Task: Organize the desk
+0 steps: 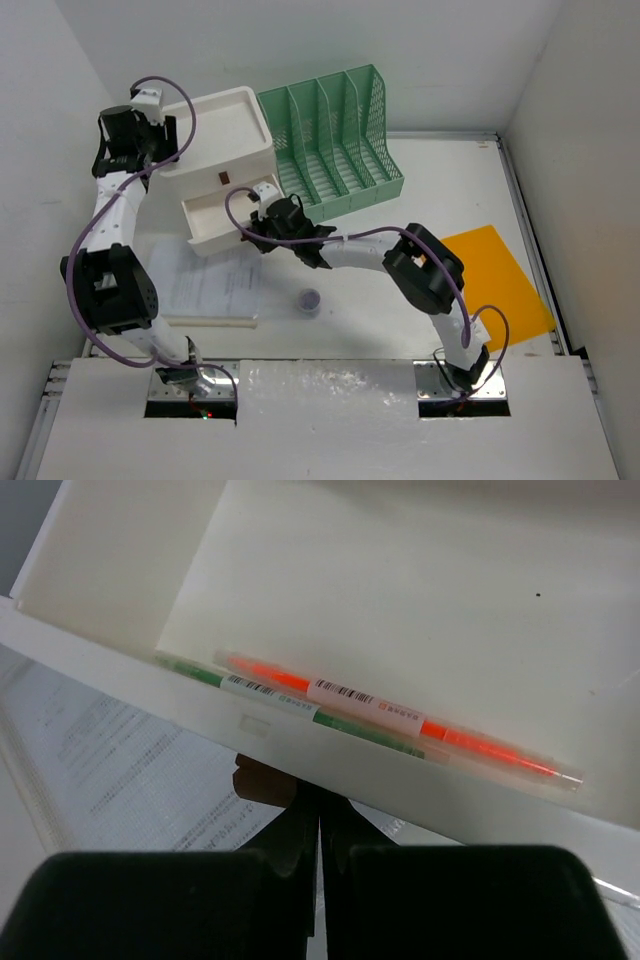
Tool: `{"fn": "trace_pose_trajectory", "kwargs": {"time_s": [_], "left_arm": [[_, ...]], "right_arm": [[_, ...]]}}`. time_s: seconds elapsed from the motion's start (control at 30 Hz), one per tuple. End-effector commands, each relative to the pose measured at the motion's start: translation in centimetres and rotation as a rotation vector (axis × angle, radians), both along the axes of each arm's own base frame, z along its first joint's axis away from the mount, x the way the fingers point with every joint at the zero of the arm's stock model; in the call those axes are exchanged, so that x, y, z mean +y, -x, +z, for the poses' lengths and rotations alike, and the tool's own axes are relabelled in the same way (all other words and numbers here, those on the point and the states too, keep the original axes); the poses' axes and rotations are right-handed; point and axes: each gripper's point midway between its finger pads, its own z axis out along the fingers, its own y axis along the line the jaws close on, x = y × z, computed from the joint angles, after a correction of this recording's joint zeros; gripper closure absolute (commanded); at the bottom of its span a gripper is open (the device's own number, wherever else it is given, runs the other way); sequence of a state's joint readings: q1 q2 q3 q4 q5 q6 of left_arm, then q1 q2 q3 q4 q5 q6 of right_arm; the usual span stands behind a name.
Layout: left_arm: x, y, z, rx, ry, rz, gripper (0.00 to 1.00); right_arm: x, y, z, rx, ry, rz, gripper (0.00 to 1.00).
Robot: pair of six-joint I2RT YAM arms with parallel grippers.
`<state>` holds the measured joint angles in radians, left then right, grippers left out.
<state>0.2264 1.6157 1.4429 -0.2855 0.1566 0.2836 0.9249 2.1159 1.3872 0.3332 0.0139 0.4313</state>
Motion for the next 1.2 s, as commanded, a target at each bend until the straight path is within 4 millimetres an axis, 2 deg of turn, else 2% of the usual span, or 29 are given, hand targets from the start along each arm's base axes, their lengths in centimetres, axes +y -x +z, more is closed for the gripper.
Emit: {"fn": "trace_pose_trajectory", "kwargs": {"time_s": [0.0,0.03,0.07,0.1,0.13,0.33,0.47,0.53,0.57,0.63,0.67,0.73,0.77,0.83,0.9,1.0,1.17], "left_arm": [[-2.0,3.0,-7.4,0.23,0.097,-0.076,0.47],[-2.0,2.9,-7.5,0.232,0.098,-0.085,0.6],[-2.1,2.8,-7.7,0.237,0.101,-0.093,0.67],[-2.2,2.8,-7.9,0.242,0.099,-0.101,0.72],[-2.3,2.7,-8.0,0.245,0.099,-0.11,0.79],[-3.0,2.3,-9.3,0.29,0.132,-0.161,1.0],[-4.0,1.9,-9.2,0.307,0.19,-0.199,1.0],[-4.8,2.0,-8.8,0.305,0.255,-0.228,1.0],[-5.0,2.1,-8.7,0.308,0.283,-0.234,1.0],[-5.2,2.5,-7.5,0.296,0.356,-0.238,1.0],[-5.2,2.7,-7.1,0.291,0.378,-0.236,1.0],[-5.5,3.4,-5.7,0.266,0.439,-0.249,1.0],[-5.7,3.8,-5.7,0.267,0.459,-0.245,1.0],[-6.2,4.6,-4.7,0.254,0.5,-0.246,1.0],[-7.2,5.5,-4.8,0.266,0.564,-0.245,1.0],[-8.5,6.4,-4.8,0.281,0.657,-0.26,1.0],[-8.5,5.4,-5.0,0.29,0.734,-0.207,1.0]], "right_arm": [[-0.9,-7.4,6.3,-0.161,-0.172,-0.161,1.0],[-0.7,-8.0,7.0,-0.177,-0.181,-0.167,1.0],[-0.7,-8.5,7.3,-0.195,-0.182,-0.169,1.0],[-0.4,-8.8,6.8,-0.197,-0.177,-0.167,1.0],[-0.1,-9.2,7.5,-0.213,-0.188,-0.167,1.0],[0.2,-10.3,8.2,-0.258,-0.212,-0.165,1.0],[0.0,-10.2,9.6,-0.295,-0.233,-0.161,1.0],[-0.2,-10.0,9.7,-0.301,-0.225,-0.157,1.0],[-0.4,-9.8,10.5,-0.312,-0.232,-0.156,1.0],[-1.1,-9.4,10.0,-0.315,-0.21,-0.166,1.0],[-1.5,-9.3,10.9,-0.325,-0.221,-0.175,0.99],[-2.2,-9.2,10.5,-0.321,-0.205,-0.195,0.96],[-2.5,-9.1,10.4,-0.319,-0.191,-0.197,0.95],[-2.7,-8.8,10.8,-0.319,-0.185,-0.186,0.94],[-2.7,-8.2,11.1,-0.313,-0.177,-0.16,0.9],[-2.7,-6.9,10.9,-0.294,-0.173,-0.132,0.76],[-1.7,-4.3,9.6,-0.278,-0.171,-0.103,0.58]]}}
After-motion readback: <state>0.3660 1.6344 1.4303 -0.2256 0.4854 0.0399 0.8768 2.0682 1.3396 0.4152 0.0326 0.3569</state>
